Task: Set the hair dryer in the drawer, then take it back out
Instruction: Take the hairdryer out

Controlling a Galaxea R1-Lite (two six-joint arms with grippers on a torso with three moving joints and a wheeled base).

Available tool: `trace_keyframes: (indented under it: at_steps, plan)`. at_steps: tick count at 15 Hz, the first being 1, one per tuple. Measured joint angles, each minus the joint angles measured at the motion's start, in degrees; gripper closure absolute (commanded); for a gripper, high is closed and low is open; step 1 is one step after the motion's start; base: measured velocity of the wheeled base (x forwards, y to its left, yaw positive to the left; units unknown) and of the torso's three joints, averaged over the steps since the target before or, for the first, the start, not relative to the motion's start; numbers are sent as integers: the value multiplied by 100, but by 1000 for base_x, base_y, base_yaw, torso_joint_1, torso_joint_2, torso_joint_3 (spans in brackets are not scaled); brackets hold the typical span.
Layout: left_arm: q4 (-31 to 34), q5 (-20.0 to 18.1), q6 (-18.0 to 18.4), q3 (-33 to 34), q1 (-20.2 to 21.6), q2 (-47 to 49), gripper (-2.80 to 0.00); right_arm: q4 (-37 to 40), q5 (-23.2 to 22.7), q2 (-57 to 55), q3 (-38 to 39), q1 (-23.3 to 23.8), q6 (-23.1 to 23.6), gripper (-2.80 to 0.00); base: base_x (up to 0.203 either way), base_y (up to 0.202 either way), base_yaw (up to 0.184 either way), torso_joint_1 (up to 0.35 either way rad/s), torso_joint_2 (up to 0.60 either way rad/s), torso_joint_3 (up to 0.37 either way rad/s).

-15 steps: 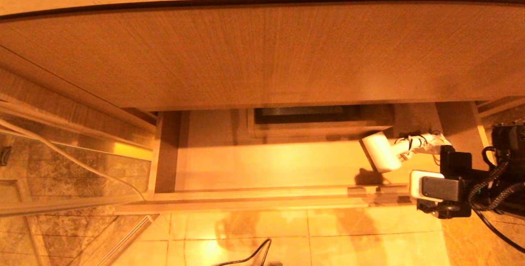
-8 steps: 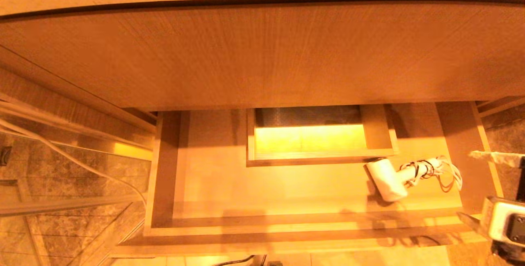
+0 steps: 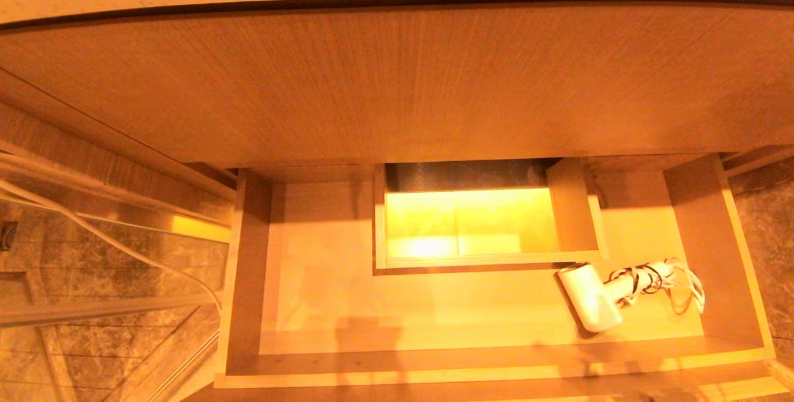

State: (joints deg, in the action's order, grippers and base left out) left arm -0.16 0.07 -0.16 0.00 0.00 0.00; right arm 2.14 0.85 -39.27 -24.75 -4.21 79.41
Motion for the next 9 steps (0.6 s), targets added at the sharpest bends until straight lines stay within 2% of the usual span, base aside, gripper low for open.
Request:
trace_keyframes:
  at_steps: [7, 9]
  plan:
    - [2, 0, 0, 0, 0, 0, 0, 173, 24, 153, 104, 920, -8, 0, 0, 0, 0, 0, 0, 0]
    - [0, 0, 0, 0, 0, 0, 0, 165, -17, 10, 55, 1308, 13, 0, 0, 0, 0, 0, 0, 0]
